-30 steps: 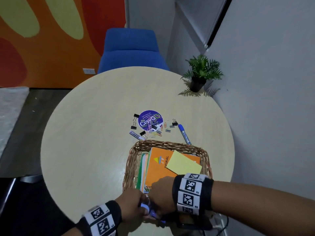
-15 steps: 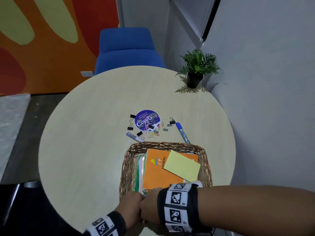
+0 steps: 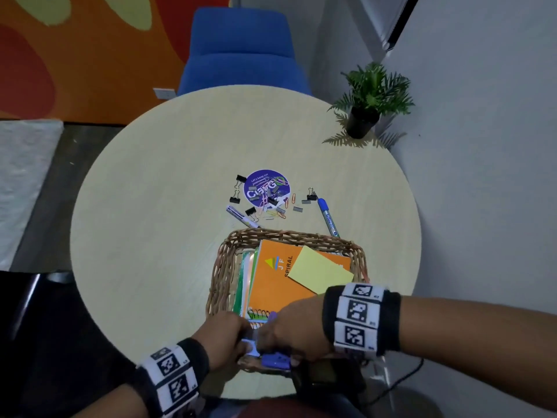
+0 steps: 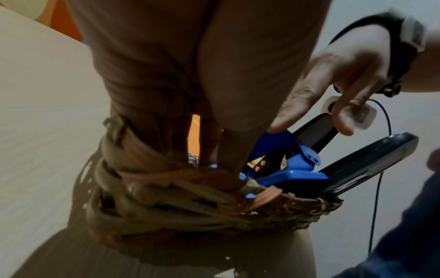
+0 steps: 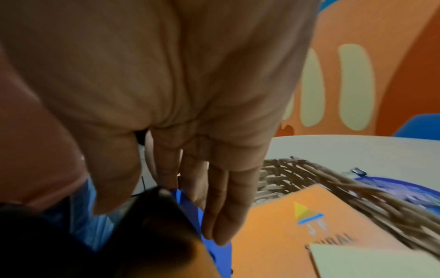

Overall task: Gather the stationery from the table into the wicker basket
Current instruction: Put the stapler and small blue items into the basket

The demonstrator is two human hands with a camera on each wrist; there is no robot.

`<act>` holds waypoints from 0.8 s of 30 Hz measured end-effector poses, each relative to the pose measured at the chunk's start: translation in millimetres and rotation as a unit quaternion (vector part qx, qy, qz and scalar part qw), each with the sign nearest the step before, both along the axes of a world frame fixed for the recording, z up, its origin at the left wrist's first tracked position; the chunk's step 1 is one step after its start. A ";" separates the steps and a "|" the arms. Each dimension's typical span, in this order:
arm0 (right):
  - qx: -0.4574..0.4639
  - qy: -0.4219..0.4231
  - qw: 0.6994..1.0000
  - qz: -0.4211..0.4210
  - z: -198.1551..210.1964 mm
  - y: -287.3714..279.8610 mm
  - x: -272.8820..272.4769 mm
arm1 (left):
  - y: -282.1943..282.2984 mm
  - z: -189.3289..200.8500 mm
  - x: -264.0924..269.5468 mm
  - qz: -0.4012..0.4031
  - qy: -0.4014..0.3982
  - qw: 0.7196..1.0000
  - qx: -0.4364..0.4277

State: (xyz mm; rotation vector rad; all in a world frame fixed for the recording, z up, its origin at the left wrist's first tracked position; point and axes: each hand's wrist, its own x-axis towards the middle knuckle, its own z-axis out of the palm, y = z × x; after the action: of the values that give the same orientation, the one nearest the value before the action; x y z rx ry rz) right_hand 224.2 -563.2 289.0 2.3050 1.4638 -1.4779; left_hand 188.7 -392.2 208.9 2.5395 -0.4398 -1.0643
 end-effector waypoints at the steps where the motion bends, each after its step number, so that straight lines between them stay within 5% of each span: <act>1: -0.007 -0.005 1.000 -0.013 6.2 -12.5 5.1 | 0.7 -0.3 1.1 -0.003 0.011 1.000 -0.002; 8: 0.019 0.060 0.997 -0.047 1.1 -46.5 0.8 | 5.6 2.2 4.5 -0.034 0.029 0.999 -0.023; 19: 0.023 0.042 0.999 -0.021 0.2 -31.2 2.6 | 14.3 7.7 16.4 -0.017 -0.017 0.997 -0.075; 24: 0.077 0.041 0.977 -0.193 17.5 -51.9 35.5 | 38.8 32.5 78.6 0.046 -0.123 0.988 -0.087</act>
State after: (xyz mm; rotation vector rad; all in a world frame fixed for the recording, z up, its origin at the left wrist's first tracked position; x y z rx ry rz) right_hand 259.6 -615.1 306.6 2.7793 1.2356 -1.6115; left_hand 267.3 -353.5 241.4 2.5151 -0.4515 -0.6522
